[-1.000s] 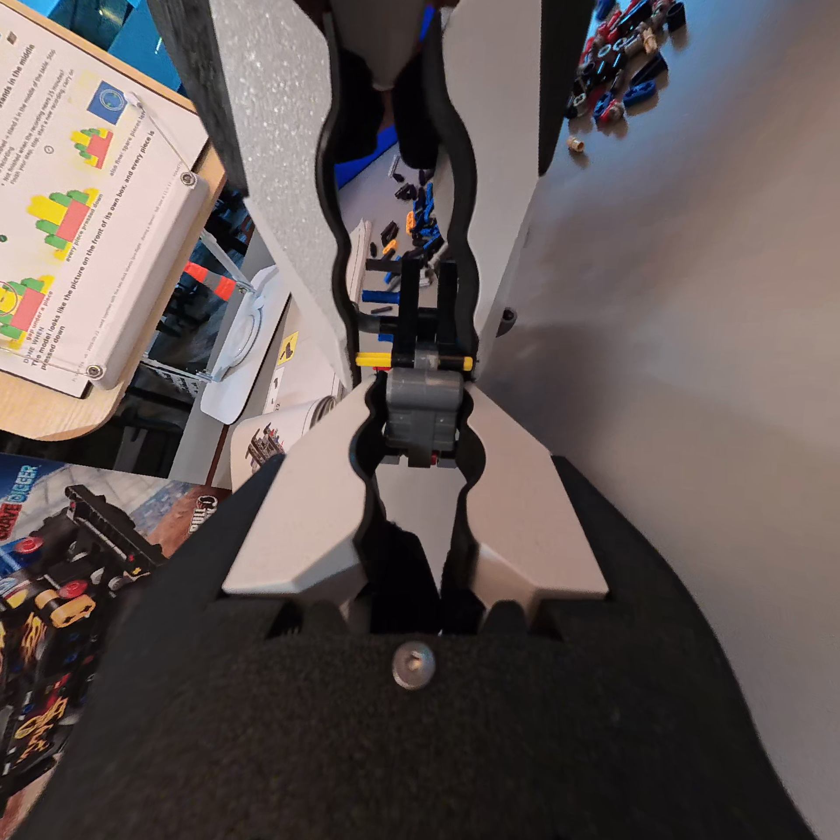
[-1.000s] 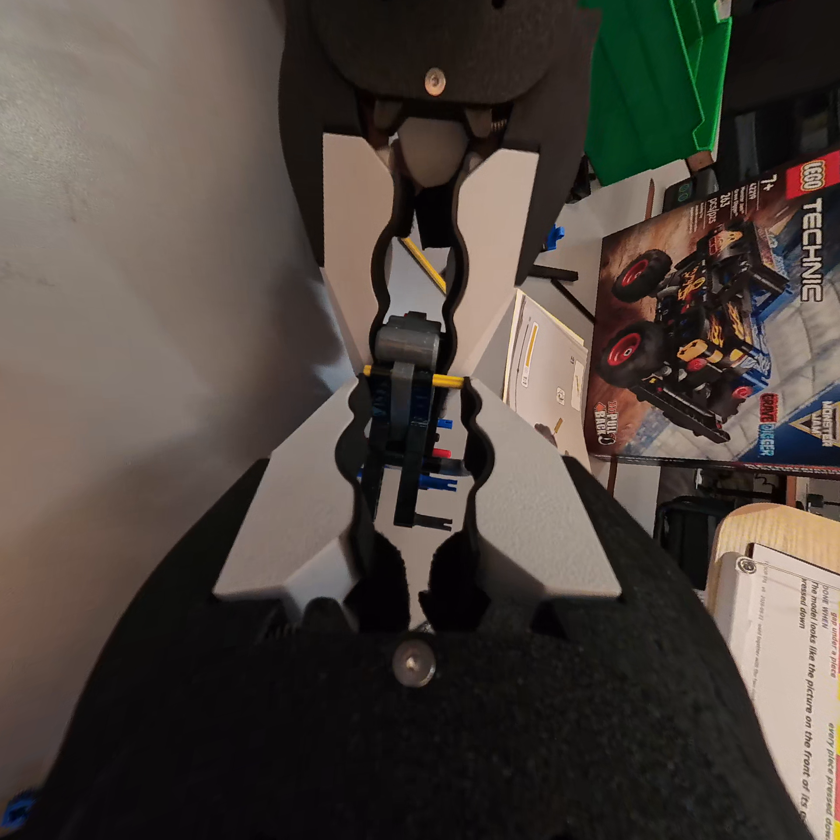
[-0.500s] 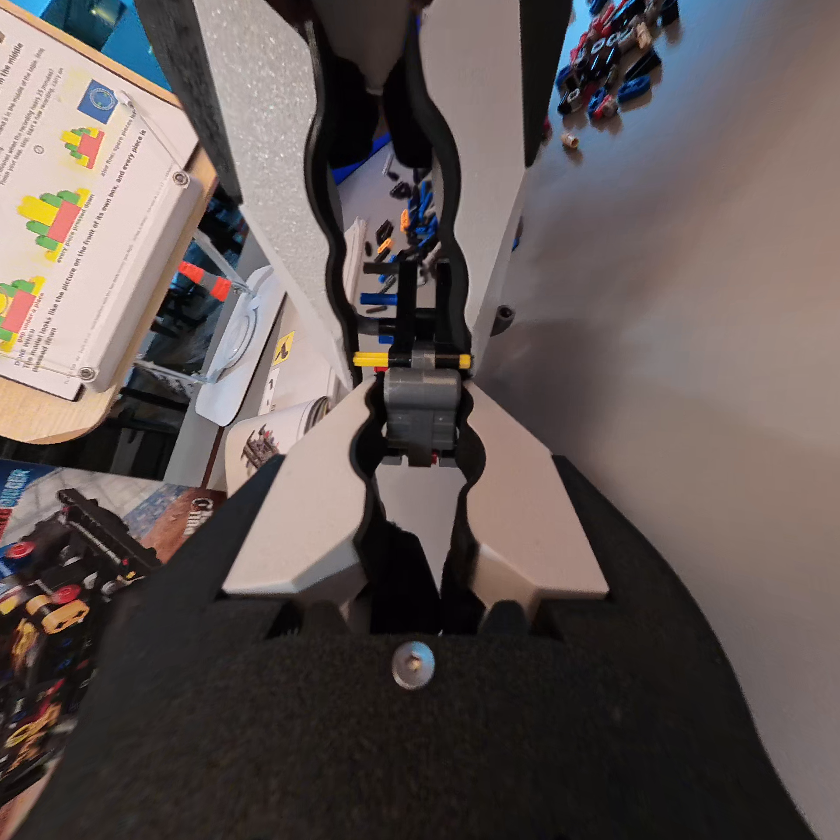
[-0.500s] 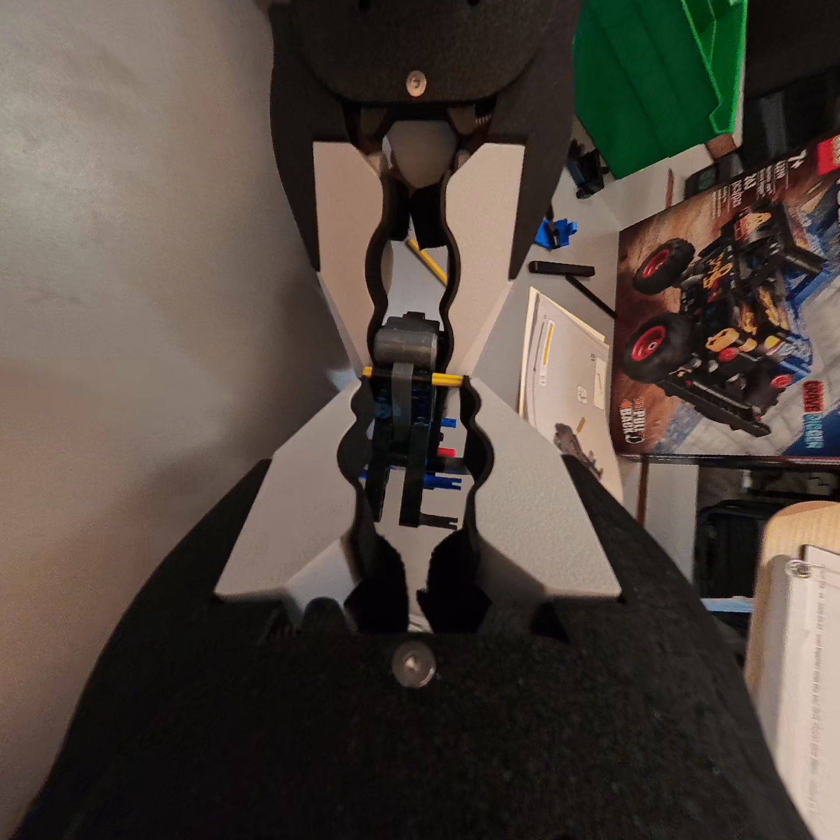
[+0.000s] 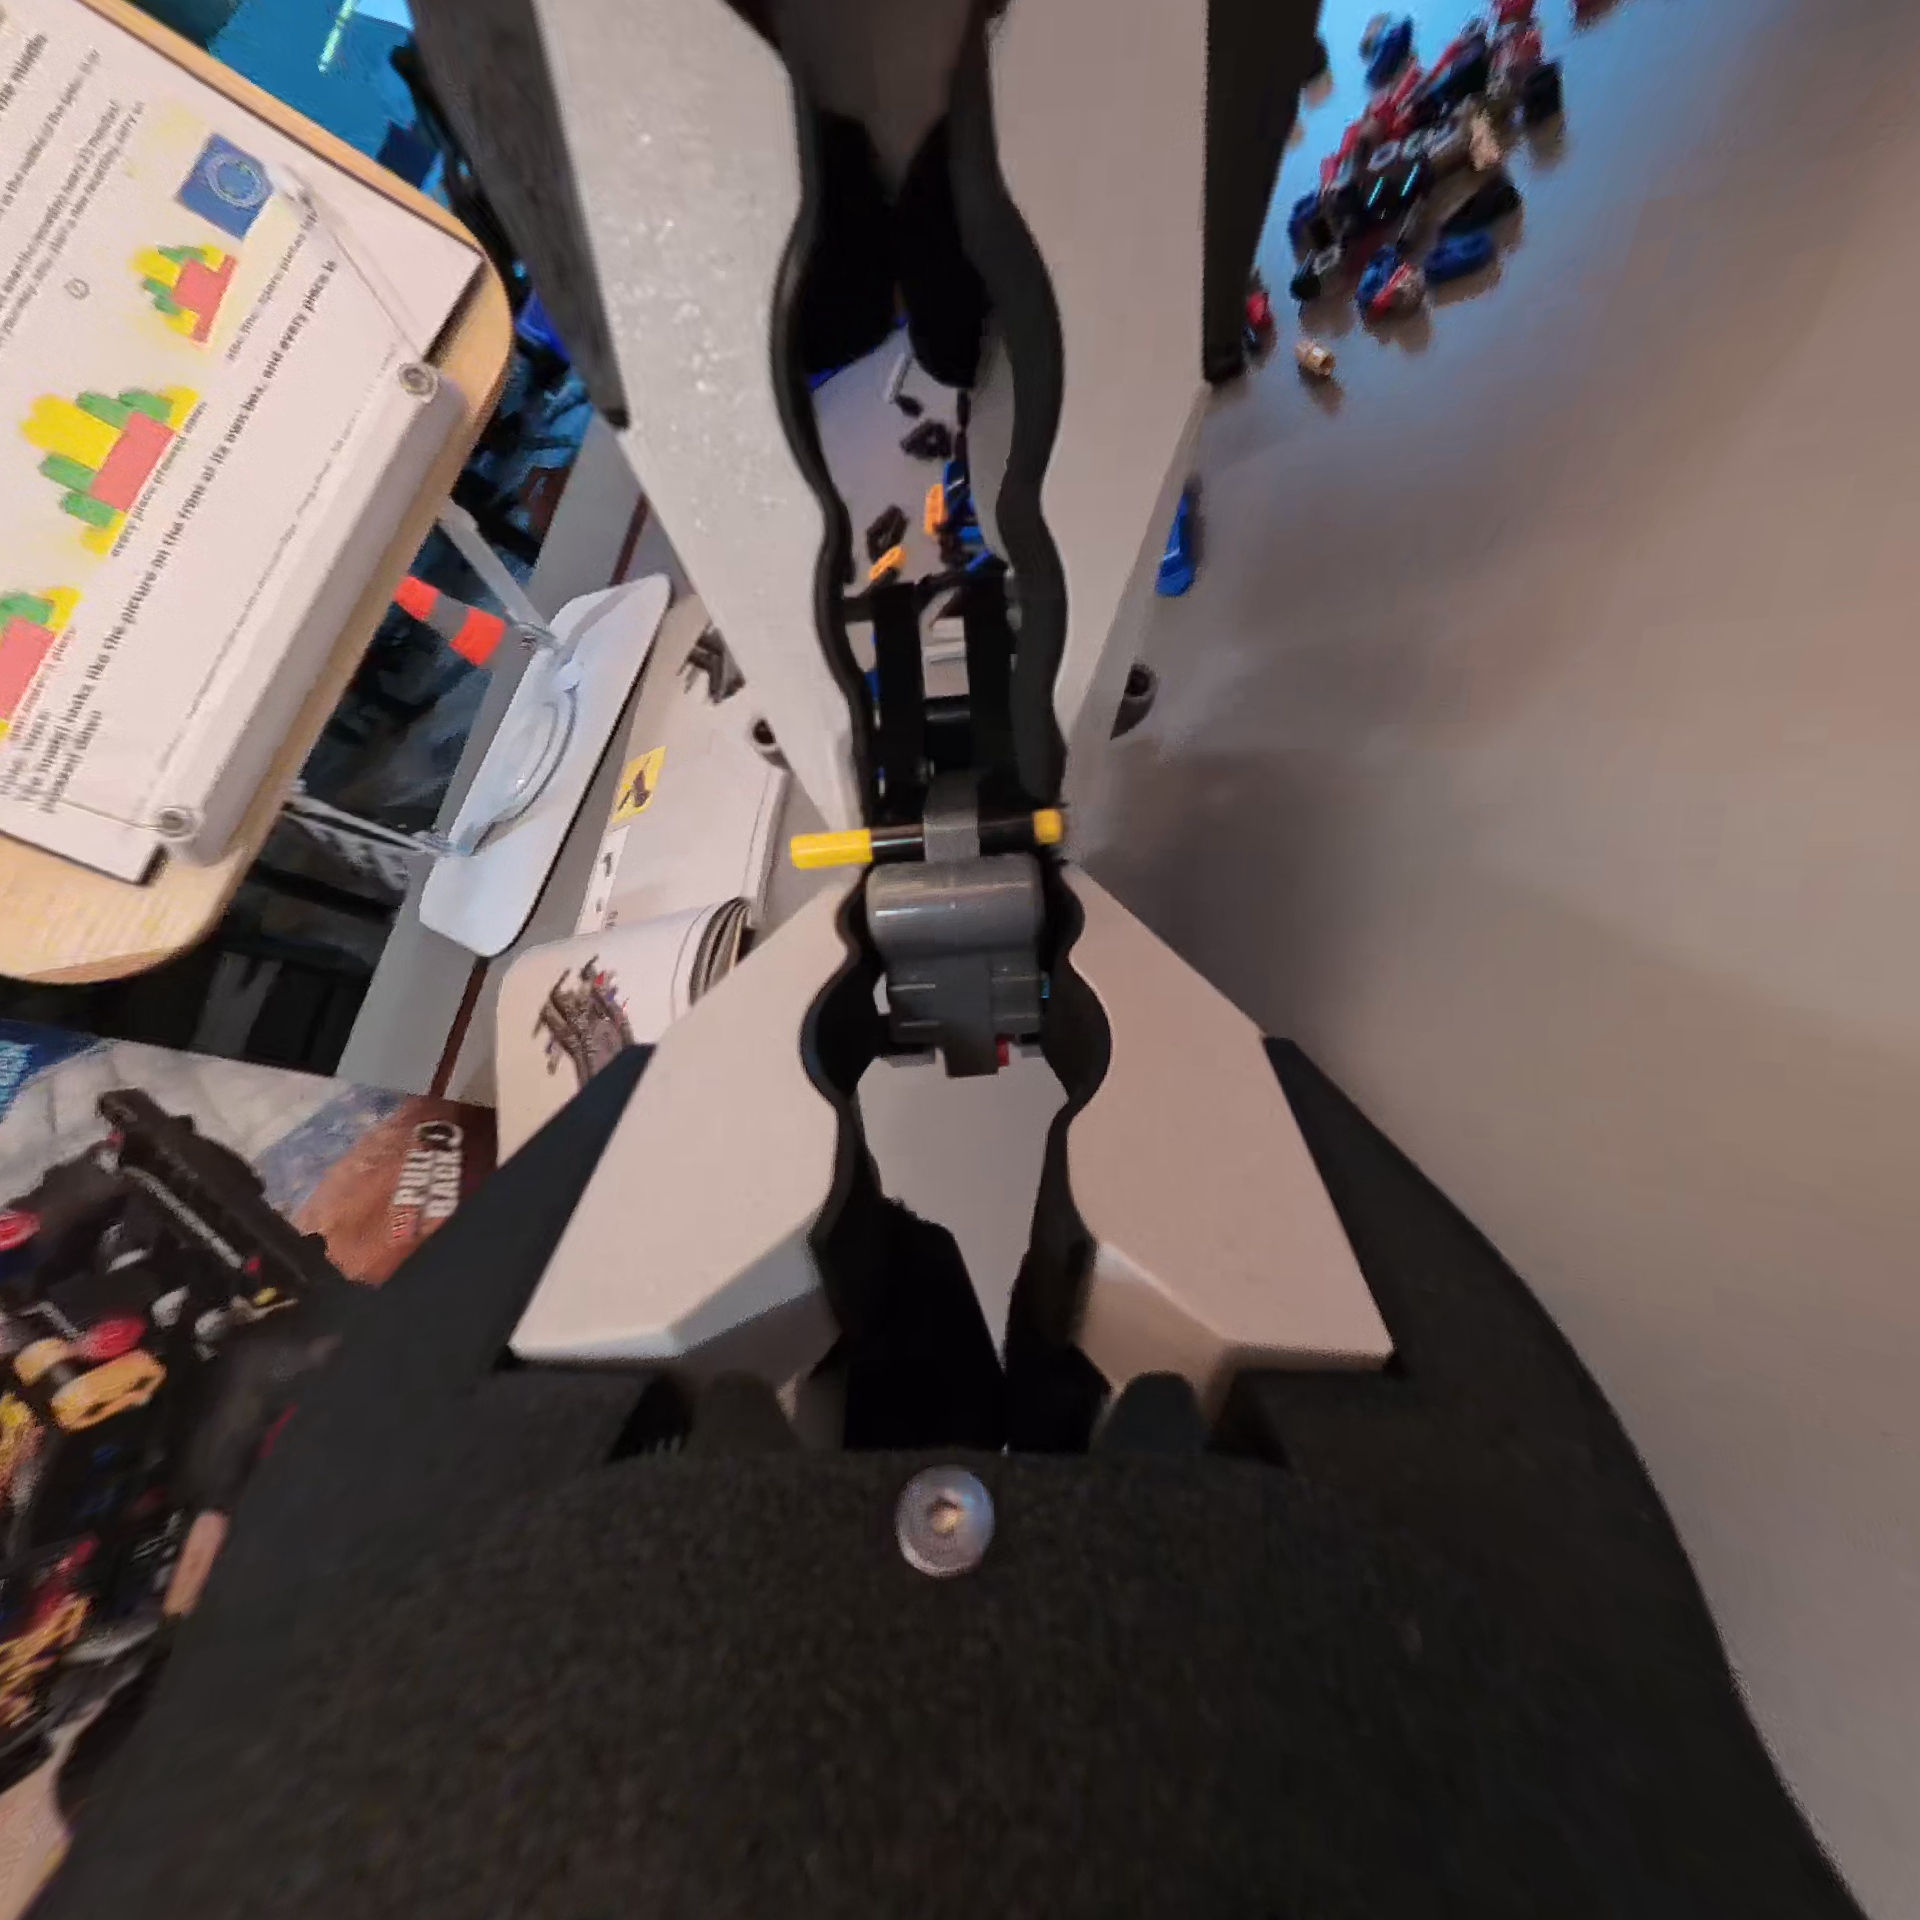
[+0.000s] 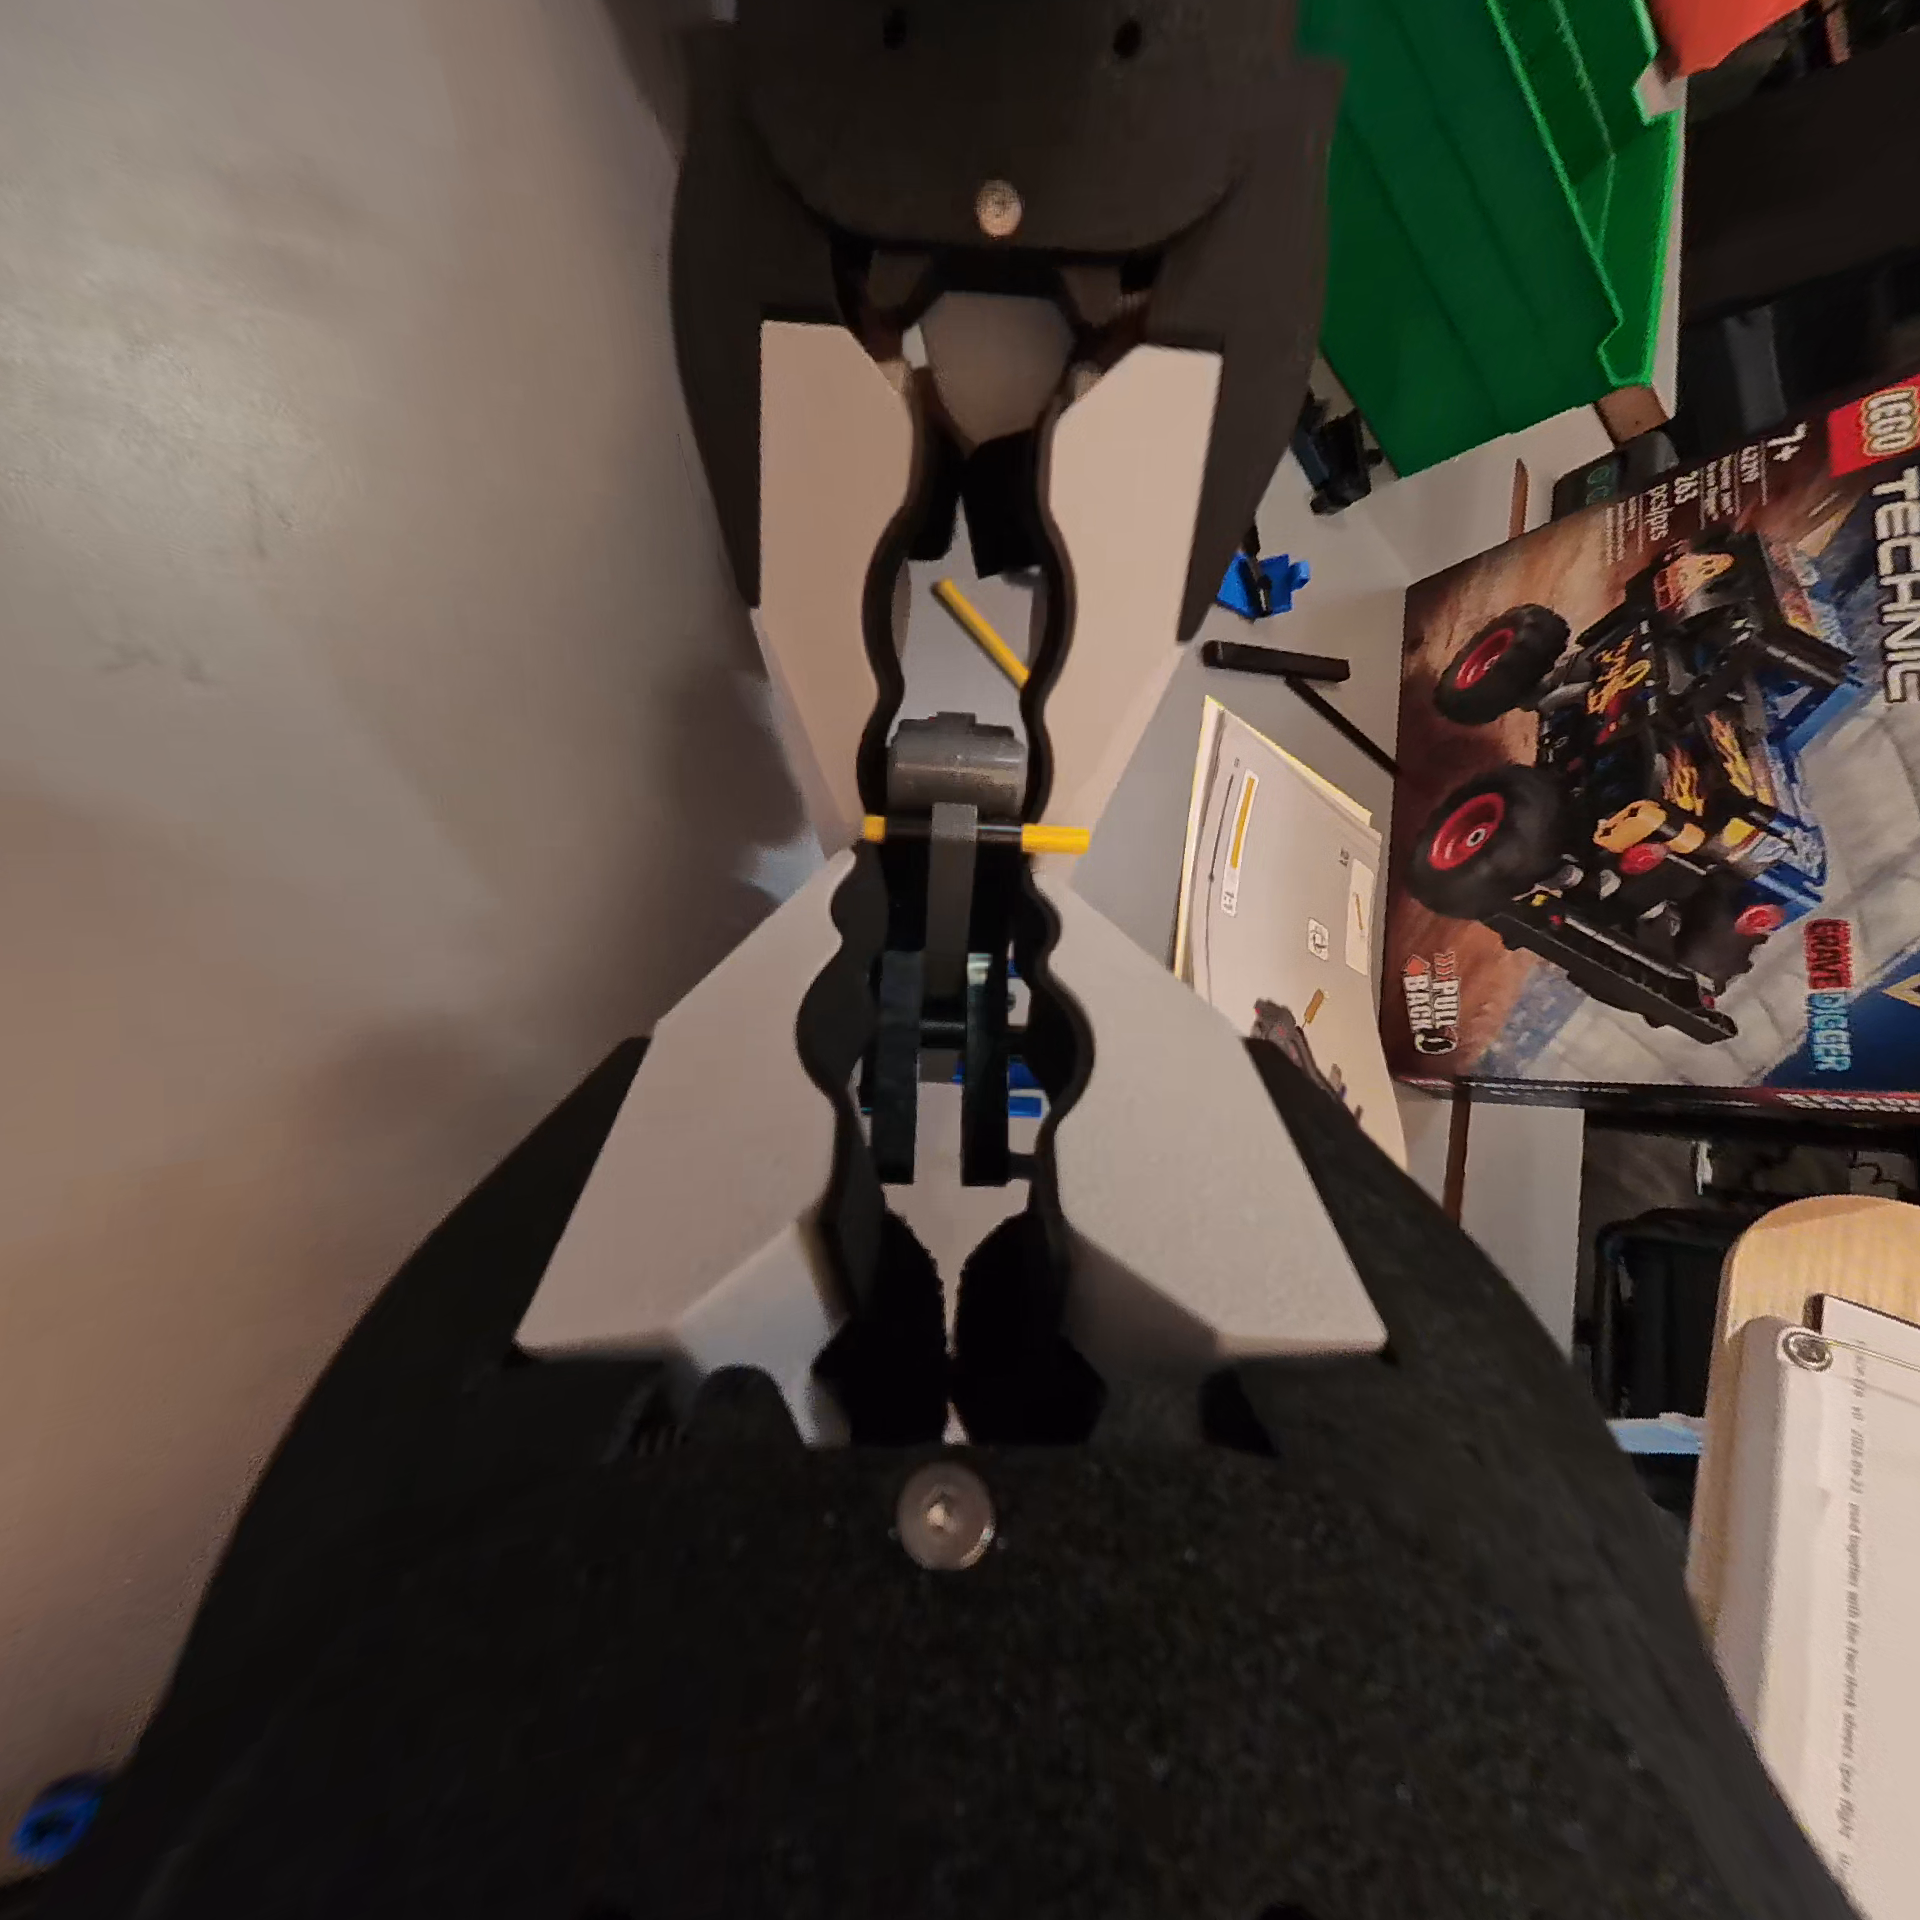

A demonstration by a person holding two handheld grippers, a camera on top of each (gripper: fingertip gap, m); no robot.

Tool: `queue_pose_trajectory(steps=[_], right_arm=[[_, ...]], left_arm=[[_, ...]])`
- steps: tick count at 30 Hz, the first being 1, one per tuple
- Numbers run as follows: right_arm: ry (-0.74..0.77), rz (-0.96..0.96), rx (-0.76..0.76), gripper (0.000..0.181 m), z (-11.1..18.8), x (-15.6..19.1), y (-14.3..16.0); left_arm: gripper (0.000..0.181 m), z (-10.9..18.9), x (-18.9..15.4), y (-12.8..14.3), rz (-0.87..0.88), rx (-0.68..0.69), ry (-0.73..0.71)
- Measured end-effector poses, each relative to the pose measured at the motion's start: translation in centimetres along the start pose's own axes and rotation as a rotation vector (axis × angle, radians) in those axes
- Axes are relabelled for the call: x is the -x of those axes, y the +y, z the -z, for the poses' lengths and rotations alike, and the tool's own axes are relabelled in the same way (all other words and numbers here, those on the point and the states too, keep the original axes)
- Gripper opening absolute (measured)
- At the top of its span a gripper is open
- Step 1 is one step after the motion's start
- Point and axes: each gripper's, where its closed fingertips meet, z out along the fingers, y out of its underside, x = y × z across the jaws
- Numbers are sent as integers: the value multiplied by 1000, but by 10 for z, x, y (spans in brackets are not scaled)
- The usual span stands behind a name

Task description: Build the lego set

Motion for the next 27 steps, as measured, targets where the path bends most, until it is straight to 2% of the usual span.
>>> queue_pose_trajectory(steps=[3, 6, 9, 11, 12, 14, 15, 17, 19, 21, 24, 27], right_arm=[[54, 50, 26, 24, -3, -4, 1], [61, -59, 42, 24, -1, -10, 1], [107, -156, 26, 28, 15, -19, -2], [133, -332, -64, 31, 28, -23, -7], [141, -462, -106, 40, 31, -25, -6], [159, -805, -207, 56, 38, -34, 5], [108, -1005, -304, 69, 40, -33, 4], [-14, -1386, -544, 70, 42, -31, -3], [-86, -1637, -659, 66, 31, -24, -3], [-172, -1747, -829, 58, 25, -24, -15], [-307, -1779, -985, 49, 21, -27, -28], [-291, -1758, -949, 39, 18, -25, -25]], left_arm=[[25, 0, 5, 4, -57, 32, -50], [26, 1, 12, 4, -23, 14, -70], [26, 4, 28, 10, -155, 68, -211], [26, 9, 40, 10, -283, 96, -336], [26, 12, 46, 8, -345, 106, -406], [26, 20, 57, 2, -484, 128, -547], [25, 24, 61, -1, -550, 133, -609], [26, 29, 65, -7, -643, 152, -699], [26, 33, 68, -13, -732, 174, -784], [25, 34, 68, -18, -817, 196, -843], [25, 31, 60, -23, -900, 191, -861], [25, 30, 55, -26, -932, 193, -874]])
